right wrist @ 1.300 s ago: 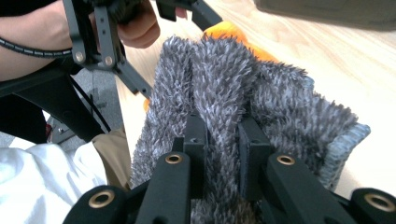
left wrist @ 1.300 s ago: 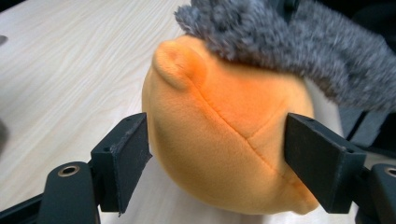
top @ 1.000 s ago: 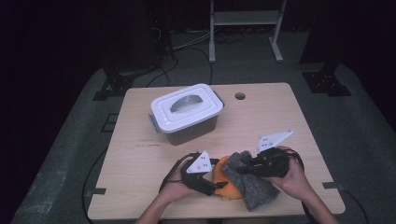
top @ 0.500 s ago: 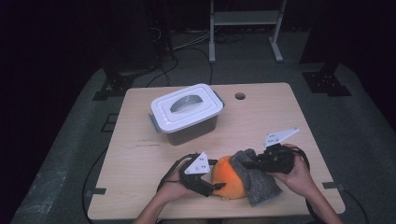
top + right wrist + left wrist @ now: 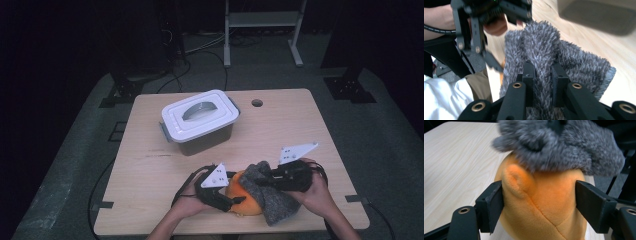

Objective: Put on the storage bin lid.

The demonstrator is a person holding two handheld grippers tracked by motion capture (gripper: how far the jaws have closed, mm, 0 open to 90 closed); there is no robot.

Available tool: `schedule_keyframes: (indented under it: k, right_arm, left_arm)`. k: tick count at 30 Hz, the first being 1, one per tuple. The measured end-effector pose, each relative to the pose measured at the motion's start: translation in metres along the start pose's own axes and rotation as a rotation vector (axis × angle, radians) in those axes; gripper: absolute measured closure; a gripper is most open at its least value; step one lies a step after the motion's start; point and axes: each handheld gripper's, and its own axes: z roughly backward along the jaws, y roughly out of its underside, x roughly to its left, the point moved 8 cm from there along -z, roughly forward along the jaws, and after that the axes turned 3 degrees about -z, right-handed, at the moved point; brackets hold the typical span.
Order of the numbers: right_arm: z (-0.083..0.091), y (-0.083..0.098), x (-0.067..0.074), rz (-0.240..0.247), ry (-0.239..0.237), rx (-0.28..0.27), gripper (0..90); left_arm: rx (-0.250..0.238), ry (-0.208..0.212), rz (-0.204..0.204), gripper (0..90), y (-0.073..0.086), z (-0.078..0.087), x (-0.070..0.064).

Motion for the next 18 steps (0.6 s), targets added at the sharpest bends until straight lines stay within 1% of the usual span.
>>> schedule_keyframes:
  k: [2, 4, 7, 10, 13, 15, 16, 17, 18]
  right_arm:
    - [-0.005, -0.01, 0.003, 0.024, -0.008, -0.004, 76.3]
    - [-0.01, -0.017, 0.004, 0.033, -0.012, -0.003, 76.3]
    - [-0.012, -0.019, 0.001, 0.03, -0.02, -0.001, 76.3]
    - [-0.009, -0.01, -0.009, -0.009, -0.02, -0.013, 76.3]
    - [-0.001, 0.006, -0.021, -0.062, -0.013, -0.023, 76.2]
    - [0.002, 0.017, -0.027, -0.098, -0.022, -0.035, 76.2]
    - [0.004, 0.02, -0.027, -0.111, -0.023, -0.038, 76.2]
    - [0.005, 0.026, -0.028, -0.124, -0.025, -0.048, 76.2]
    - [0.006, 0.028, -0.028, -0.126, -0.026, -0.055, 76.2]
  left_arm:
    - [0.007, -0.001, -0.024, 25.4, 0.001, 0.001, -0.002]
    - [0.012, -0.003, -0.036, 25.4, 0.003, 0.002, -0.002]
    - [0.013, 0.001, -0.026, 25.4, 0.006, 0.003, 0.0]
    - [0.01, 0.007, -0.02, 25.4, 0.007, 0.003, 0.002]
    - [0.005, 0.009, -0.013, 25.3, 0.008, 0.002, 0.002]
    - [0.004, 0.013, -0.01, 24.8, 0.008, 0.002, 0.002]
    - [0.004, 0.02, -0.001, 23.5, 0.007, 0.002, 0.002]
    - [0.009, 0.024, 0.006, 20.0, 0.006, 0.002, 0.002]
    - [0.013, 0.029, 0.011, 18.1, 0.005, 0.002, 0.001]
